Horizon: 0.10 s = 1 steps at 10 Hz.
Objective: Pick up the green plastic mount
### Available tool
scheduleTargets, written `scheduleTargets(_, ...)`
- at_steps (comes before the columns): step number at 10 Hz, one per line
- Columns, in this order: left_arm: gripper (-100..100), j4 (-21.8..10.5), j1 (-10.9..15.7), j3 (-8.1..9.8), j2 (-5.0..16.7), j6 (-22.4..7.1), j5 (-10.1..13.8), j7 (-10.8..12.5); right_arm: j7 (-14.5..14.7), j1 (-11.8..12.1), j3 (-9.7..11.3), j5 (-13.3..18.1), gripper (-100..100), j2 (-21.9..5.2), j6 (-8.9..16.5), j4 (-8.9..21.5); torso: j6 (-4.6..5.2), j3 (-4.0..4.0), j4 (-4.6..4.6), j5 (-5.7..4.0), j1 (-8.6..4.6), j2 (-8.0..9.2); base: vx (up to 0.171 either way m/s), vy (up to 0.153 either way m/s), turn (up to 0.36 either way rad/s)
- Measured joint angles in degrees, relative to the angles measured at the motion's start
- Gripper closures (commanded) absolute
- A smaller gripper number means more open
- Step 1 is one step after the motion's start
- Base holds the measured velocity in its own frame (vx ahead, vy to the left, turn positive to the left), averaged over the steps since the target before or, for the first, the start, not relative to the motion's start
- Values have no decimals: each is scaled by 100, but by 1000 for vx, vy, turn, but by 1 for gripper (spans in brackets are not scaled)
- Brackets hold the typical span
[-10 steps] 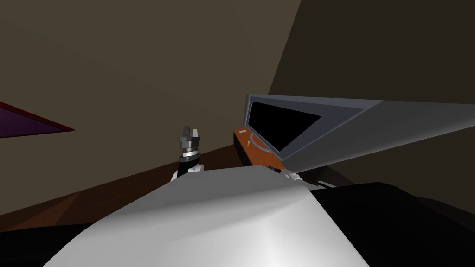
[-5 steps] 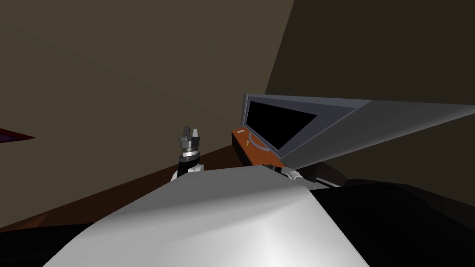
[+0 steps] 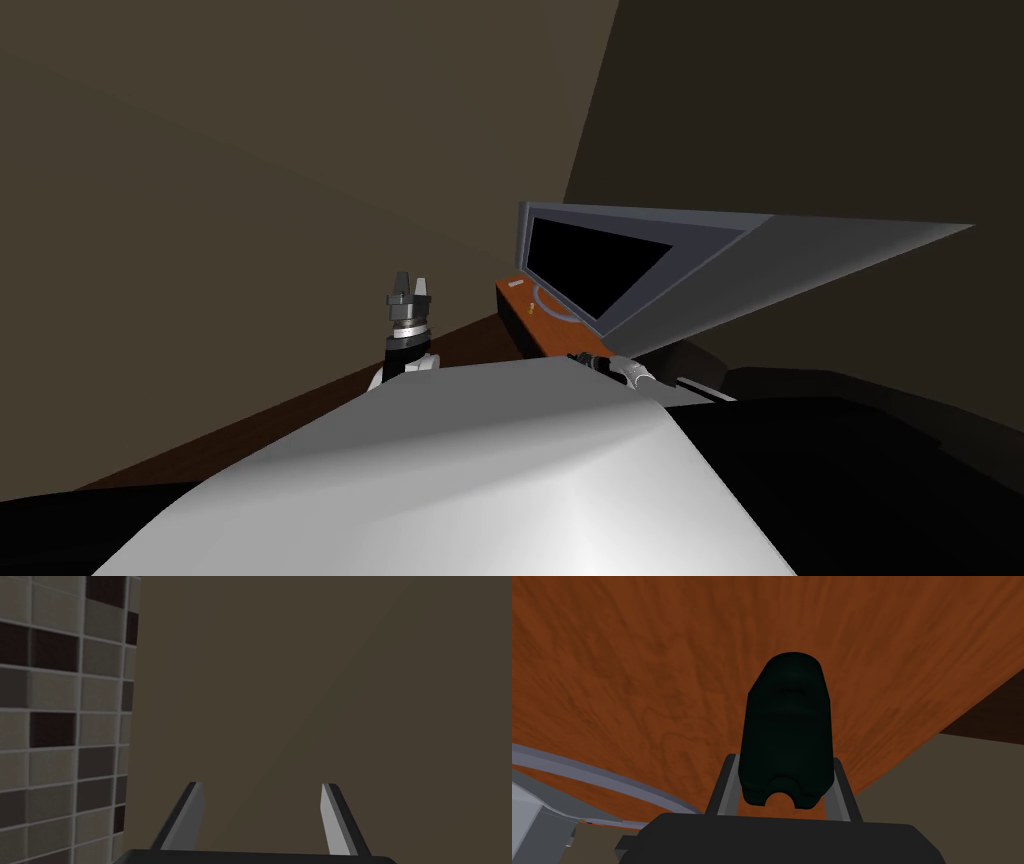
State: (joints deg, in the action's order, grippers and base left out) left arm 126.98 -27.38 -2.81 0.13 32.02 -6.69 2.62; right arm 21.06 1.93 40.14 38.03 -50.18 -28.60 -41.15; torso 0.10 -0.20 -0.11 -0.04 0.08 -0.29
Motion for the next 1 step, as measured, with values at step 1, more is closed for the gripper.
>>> scheduleTargets(1, 0, 0, 1, 0, 0, 0, 0, 0, -6, -4, -6, 17, 0, -1, -36, 19, -3, 2, 2, -3, -8, 3, 0, 0, 0)
